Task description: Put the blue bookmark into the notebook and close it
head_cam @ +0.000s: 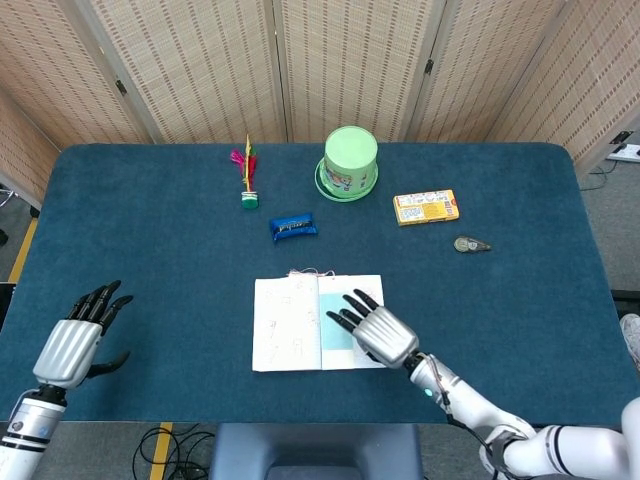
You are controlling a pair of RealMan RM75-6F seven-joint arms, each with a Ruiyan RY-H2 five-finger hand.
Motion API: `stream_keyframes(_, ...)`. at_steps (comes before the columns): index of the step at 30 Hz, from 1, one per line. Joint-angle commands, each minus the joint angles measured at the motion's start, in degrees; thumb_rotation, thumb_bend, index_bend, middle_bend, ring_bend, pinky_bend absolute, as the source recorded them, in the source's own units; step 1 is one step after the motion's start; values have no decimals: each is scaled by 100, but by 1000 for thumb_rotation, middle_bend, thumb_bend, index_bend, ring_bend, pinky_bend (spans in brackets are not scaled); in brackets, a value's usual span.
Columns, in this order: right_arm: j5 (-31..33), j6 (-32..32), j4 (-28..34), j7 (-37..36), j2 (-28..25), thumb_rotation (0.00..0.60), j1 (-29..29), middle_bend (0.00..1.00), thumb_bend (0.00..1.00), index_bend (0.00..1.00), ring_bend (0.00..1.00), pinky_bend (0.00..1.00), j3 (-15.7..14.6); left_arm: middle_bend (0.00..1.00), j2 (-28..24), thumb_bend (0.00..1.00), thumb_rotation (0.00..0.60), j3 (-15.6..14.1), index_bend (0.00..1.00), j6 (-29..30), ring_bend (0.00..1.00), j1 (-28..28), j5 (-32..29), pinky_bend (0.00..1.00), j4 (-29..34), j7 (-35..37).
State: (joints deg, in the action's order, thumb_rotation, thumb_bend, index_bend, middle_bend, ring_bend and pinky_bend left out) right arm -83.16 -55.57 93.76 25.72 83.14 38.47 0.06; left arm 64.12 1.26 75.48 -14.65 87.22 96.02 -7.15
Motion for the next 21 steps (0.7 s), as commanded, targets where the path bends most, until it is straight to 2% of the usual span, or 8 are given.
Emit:
stream_keyframes(1, -189, -535, 497, 87, -672, 600, -321, 204, 608, 0, 0, 0, -88, 0, 125, 278, 600, 21, 169, 1, 0, -151, 285, 146, -236, 80)
stream_keyframes(6, -526, -1328, 851, 7, -1396, 600, -818, 180, 412, 0, 0, 0, -267, 0, 319, 278, 600, 2, 184, -67, 0, -418, 750, 146, -572, 163)
stream_keyframes(13, -997, -2522, 937, -448, -2126, 600, -1645, 151, 343, 0, 0, 0, -511, 0, 821, 278, 600, -30, 204, 15, 0, -844, 1498, 146, -1278, 362)
stream_keyframes(18, -1223, -3089, 834, -661, -2353, 600, -2123, 136, 231, 0, 0, 0, -642, 0, 1146, 278, 600, -106, 204, 91, 0, -1125, 1977, 146, -1741, 375)
stream_keyframes(21, -1293, -3347, 766, -781, -2396, 600, -2373, 136, 206, 0, 0, 0, -677, 0, 1322, 277, 600, -195, 200, 42, 0, -1269, 2189, 146, -1889, 308)
